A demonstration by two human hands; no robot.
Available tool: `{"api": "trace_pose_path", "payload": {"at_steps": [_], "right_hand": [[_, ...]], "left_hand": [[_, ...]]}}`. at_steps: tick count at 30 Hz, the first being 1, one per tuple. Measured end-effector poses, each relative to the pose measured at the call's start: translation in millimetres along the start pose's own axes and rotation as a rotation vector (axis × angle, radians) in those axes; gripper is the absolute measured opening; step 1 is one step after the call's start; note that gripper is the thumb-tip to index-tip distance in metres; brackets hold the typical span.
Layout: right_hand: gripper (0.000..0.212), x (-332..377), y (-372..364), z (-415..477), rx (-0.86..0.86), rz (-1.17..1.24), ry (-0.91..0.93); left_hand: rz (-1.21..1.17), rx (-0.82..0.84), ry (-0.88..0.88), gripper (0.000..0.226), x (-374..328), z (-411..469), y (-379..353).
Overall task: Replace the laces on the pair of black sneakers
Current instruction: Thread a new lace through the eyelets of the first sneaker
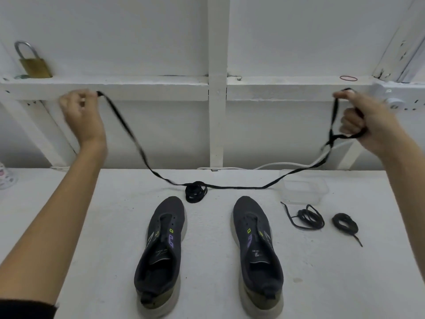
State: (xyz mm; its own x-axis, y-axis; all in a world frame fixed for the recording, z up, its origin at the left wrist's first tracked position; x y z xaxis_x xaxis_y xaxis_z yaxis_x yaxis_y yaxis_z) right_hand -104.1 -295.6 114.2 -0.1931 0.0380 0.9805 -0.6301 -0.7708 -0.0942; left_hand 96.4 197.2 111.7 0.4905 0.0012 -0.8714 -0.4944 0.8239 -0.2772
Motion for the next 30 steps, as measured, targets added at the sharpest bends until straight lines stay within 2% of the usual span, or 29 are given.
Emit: {"api": "trace_pose_path", "payload": {"at_steps": [2,4,8,11,13,16,19,23,27,30], "right_hand": [[0.025,12.6,-28.3,-11.7,0.152,-0.088,0.022],[0.028,24.6,-54.6,-25.7,0.263,-0.170,0.044],[0.035,37.7,-99.8,-51.8,0.437,-0.296,0.106],[0.036,38.6,-118.7,-65.6,0.505,-0.369,0.138],[0.035,35.6,-120.2,-69.8,0.513,-0.407,0.133],[0.024,29.6,-108.4,-72.8,0.591,-0.439,0.037],[0.031,24.4,-81.7,-71.7,0.672,-0.540,-0.056],[0.033,13.2,-42.9,-64.4,0.671,-0.545,-0.170],[0.025,4.5,-39.2,-49.1,0.498,-0.689,-0.095],[0.024,13.2,-55.5,-38.8,0.230,-0.633,0.087]], "left_hand": [[-0.069,0.226,0.072,0.013,-19.4,-27.1,-24.1],[-0.098,0.519,0.117,0.007,-38.4,-61.7,-52.0],[-0.018,1.076,0.190,0.007,-65.3,-141.0,-92.6],[0.100,1.313,0.169,0.008,-68.3,-183.9,-103.6],[0.122,1.337,0.143,0.011,-65.2,-195.3,-106.0],[0.181,1.282,0.064,0.013,-64.0,-190.3,-104.4],[0.245,1.173,-0.003,0.017,-56.5,-165.8,-103.0],[0.356,1.053,0.019,0.017,-33.9,-133.4,-104.8],[0.537,1.014,-0.017,0.014,-27.4,-130.9,-133.6],[0.378,0.827,-0.001,0.022,-60.6,-124.2,-174.2]]}}
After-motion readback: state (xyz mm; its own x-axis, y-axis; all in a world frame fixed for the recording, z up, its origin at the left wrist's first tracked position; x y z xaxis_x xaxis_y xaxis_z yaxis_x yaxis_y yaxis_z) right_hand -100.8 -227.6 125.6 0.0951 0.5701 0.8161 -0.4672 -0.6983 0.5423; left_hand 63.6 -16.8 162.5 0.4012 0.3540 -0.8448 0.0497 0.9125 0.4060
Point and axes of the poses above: each hand's wrist, its own z-axis towards the middle knuckle, its own y-axis out of the back of the hand, x = y × z, the point moved 3 cm from there along z, towards the middle knuckle, and after that the axes turned 12 degrees about -x, right-handed, at the moved point
